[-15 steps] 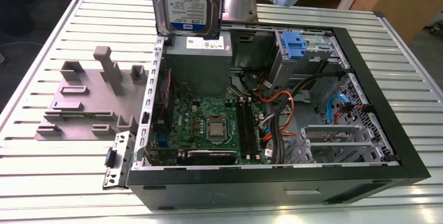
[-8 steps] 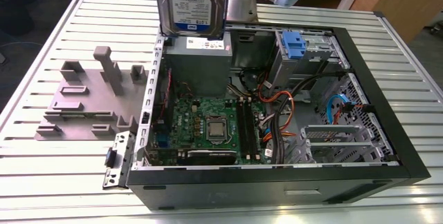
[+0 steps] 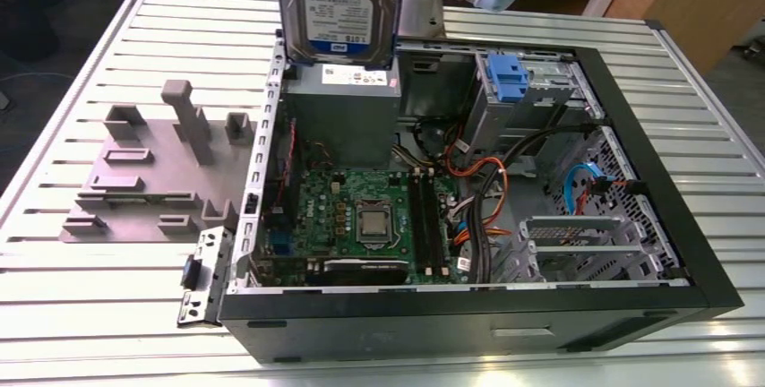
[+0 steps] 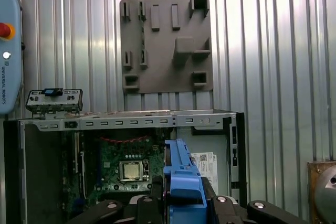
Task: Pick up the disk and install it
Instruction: 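Pick up the disk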
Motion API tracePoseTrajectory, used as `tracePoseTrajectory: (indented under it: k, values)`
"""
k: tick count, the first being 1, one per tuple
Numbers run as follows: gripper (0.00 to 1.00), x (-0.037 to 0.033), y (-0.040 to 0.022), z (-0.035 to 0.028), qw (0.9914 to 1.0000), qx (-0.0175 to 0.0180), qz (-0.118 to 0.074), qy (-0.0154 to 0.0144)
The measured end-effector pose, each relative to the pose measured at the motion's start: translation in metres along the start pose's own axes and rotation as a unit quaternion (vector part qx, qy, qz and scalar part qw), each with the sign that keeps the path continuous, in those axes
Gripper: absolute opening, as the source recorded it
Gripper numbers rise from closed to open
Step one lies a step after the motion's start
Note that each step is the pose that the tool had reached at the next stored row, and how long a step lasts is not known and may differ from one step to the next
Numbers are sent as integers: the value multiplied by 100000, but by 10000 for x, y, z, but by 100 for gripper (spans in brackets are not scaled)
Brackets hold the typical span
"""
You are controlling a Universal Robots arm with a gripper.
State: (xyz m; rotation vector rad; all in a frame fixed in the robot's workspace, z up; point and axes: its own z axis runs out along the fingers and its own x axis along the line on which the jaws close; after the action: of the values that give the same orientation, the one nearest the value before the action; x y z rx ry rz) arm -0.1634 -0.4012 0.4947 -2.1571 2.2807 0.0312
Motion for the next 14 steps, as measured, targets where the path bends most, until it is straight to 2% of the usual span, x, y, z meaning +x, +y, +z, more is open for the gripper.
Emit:
tracePoseTrajectory:
  k: [14]
  values:
    - [37,0,-140,-2,99998,6,682,-2]
